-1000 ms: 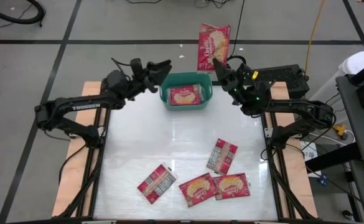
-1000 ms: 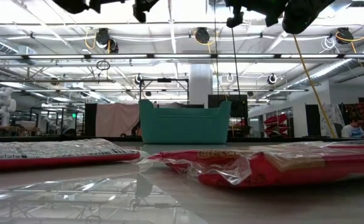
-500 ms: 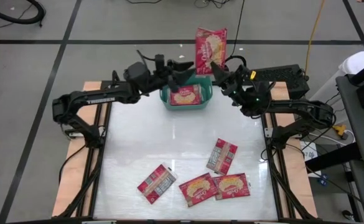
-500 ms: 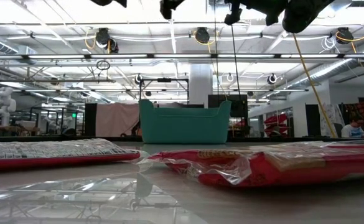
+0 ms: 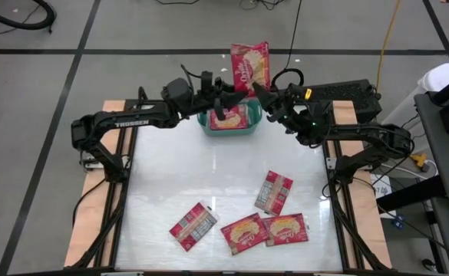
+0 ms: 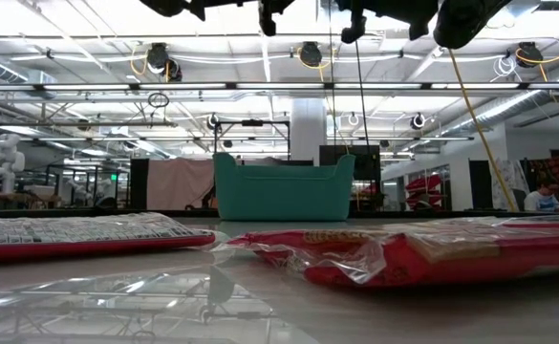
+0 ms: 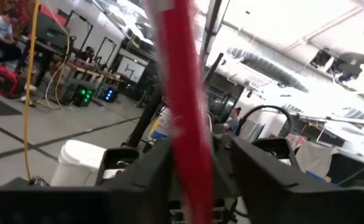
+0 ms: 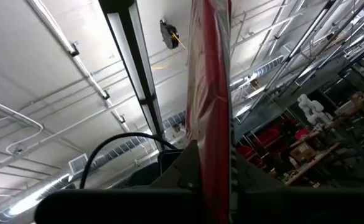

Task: Sort popcorn bags into baskets
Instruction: Put the red popcorn pack into the green bin

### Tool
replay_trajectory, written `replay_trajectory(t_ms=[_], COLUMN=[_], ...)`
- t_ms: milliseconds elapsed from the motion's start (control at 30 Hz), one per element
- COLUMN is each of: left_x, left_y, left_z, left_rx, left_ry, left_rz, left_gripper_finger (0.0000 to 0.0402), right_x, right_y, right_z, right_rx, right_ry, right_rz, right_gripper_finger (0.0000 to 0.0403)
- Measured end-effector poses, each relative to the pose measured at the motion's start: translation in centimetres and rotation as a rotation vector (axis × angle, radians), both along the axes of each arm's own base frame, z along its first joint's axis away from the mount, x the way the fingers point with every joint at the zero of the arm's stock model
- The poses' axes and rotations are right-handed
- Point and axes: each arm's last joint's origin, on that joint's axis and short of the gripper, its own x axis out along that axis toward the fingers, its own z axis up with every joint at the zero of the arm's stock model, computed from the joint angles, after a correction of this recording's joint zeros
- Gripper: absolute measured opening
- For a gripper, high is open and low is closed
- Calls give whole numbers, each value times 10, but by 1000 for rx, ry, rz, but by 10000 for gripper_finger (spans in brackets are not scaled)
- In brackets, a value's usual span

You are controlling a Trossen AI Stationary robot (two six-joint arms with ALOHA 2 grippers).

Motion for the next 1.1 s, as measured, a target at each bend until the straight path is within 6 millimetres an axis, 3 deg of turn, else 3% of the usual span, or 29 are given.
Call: replay_trajectory(t_ms=[167,233,467,633,900,1100], left_x=[-1,-1,-5,-16,-56,-92], left_y=[1,1,1,3,17,23], left_z=[1,0,4,11,22,20], left_rx=[-30,-46,-35,-19,-15,-18], left_ry=[-3,0,0,33,227,424], left_rz=[-6,-9,-33,-64,-87,-98], left_gripper_finger=[40,20,34,20,25,24], right_x=[0,0,1,3,5,-3], right_y=[0,0,1,1,0,2], right_z=[0,0,0,-2,-10,-17], right_rx=[-13,-31,-59,-47,27,99], right_ry=[8,19,29,61,200,423], right_rz=[-6,-6,15,22,38,41], right_gripper_finger=[11,11,27,68,154,186])
